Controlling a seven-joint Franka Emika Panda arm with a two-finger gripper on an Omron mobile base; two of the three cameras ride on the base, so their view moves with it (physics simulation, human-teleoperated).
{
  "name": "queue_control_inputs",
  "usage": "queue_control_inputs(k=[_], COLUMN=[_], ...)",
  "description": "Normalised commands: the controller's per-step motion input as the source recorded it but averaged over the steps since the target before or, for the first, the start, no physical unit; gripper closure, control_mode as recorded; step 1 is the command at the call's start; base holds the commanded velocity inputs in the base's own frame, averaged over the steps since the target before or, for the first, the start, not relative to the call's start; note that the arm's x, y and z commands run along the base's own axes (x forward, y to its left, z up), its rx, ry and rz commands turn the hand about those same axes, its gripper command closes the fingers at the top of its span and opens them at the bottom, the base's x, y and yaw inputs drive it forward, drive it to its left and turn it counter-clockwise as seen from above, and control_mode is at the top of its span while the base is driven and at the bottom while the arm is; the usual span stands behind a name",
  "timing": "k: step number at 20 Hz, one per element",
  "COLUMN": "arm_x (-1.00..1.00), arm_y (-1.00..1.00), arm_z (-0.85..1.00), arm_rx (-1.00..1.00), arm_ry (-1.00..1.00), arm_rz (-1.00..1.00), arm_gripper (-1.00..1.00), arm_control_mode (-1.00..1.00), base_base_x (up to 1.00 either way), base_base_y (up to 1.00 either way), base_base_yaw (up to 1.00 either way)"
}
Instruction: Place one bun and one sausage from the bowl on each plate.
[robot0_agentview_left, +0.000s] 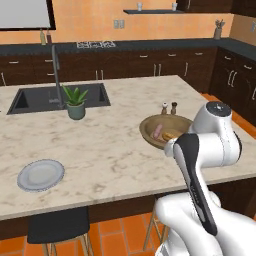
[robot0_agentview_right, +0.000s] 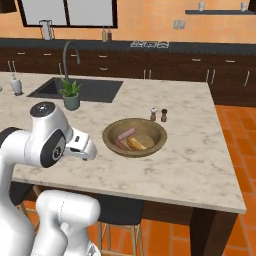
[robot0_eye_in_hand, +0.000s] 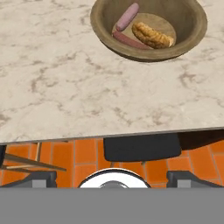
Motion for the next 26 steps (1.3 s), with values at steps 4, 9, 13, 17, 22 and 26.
queue_control_inputs(k=[4, 9, 13, 17, 22, 26], arm_x=[0.00, 0.07, 0.77, 1.00, 1.00, 0.95], arm_y=[0.00, -0.01, -0.12, -0.52, -0.59, -0.21], arm_z=[0.00, 0.19, 0.89, 0.39, -0.41, -0.61], arm_rx=[0.00, 0.00, 0.03, 0.13, 0.23, 0.09], arm_ry=[0.00, -0.03, -0.08, -0.07, 0.11, 0.04], arm_rz=[0.00, -0.02, -0.02, 0.00, -0.03, 0.00], arm_gripper=[-1.00, -1.00, -1.00, -1.00, -1.00, -1.00], arm_control_mode=[1.00, -1.00, -1.00, -1.00, -1.00, -1.00], base_base_x=[0.00, 0.00, 0.00, 0.00, 0.00, 0.00], base_base_y=[0.00, 0.00, 0.00, 0.00, 0.00, 0.00], base_base_yaw=[0.00, 0.00, 0.00, 0.00, 0.00, 0.00])
